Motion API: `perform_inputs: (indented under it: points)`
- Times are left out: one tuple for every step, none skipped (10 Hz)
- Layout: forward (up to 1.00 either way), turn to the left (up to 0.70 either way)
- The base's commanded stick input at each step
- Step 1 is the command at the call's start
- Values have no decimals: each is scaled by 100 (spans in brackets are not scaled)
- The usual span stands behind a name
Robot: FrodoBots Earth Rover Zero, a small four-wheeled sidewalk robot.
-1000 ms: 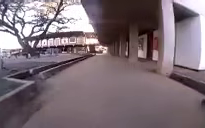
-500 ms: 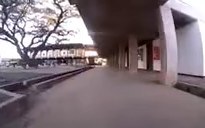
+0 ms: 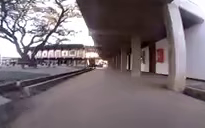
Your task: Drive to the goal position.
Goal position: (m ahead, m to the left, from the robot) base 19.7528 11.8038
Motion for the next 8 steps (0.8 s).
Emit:
perform_inputs:
  points:
    - [70,0]
    - [70,0]
    - [70,0]
    - [70,0]
    - [70,0]
    - [70,0]
    - [70,0]
    - [70,0]
